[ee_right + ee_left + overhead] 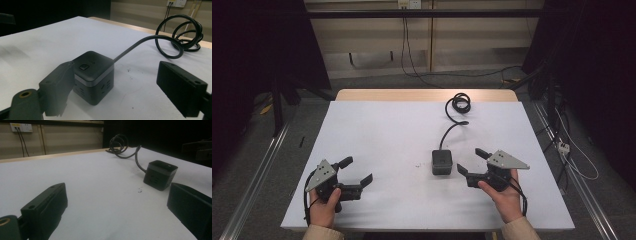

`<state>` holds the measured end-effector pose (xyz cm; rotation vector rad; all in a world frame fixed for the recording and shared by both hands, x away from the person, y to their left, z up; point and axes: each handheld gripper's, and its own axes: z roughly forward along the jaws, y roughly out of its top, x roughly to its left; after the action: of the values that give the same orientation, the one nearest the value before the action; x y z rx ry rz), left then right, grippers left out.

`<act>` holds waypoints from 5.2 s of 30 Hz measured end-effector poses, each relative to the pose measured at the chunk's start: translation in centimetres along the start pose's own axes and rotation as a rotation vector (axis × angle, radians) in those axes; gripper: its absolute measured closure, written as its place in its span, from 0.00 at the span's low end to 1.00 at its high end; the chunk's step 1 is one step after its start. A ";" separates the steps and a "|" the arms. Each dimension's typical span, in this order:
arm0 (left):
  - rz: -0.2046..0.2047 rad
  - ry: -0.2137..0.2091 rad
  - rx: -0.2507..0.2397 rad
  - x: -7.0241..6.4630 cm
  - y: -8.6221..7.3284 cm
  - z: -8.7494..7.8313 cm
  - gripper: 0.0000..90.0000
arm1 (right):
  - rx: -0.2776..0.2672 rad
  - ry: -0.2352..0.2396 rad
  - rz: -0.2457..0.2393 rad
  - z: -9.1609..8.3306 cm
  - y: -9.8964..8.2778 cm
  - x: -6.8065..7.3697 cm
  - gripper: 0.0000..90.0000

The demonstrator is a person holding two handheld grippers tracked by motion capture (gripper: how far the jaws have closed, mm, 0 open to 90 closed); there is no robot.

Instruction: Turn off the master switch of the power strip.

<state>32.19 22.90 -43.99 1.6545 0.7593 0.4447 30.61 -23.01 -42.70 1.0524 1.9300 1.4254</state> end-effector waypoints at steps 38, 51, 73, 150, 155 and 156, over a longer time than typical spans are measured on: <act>-0.008 -0.001 0.002 -0.1 -0.1 0.1 0.03 | 0.023 0.031 0.022 1.4 1.1 0.5 0.38; -0.009 -0.002 0.001 -0.1 -0.1 0.1 0.03 | 0.034 0.055 0.023 1.9 1.5 0.7 0.47; -0.008 -0.003 0.005 -0.1 -0.2 0.1 0.03 | 0.063 0.092 0.041 2.8 2.0 1.0 0.65; -0.008 -0.004 0.007 -0.1 -0.2 0.1 0.03 | 0.078 0.171 0.051 4.8 2.3 1.2 0.93; -0.009 -0.003 0.006 -0.2 -0.2 0.1 0.03 | 0.080 0.172 0.050 4.9 2.3 1.2 0.94; -0.009 -0.003 0.007 -0.2 -0.2 0.1 0.03 | 0.079 0.173 0.050 4.9 2.3 1.2 0.94</act>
<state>32.09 22.73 -44.19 1.6569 0.7664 0.4341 34.37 -18.99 -42.01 1.0501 2.1112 1.5226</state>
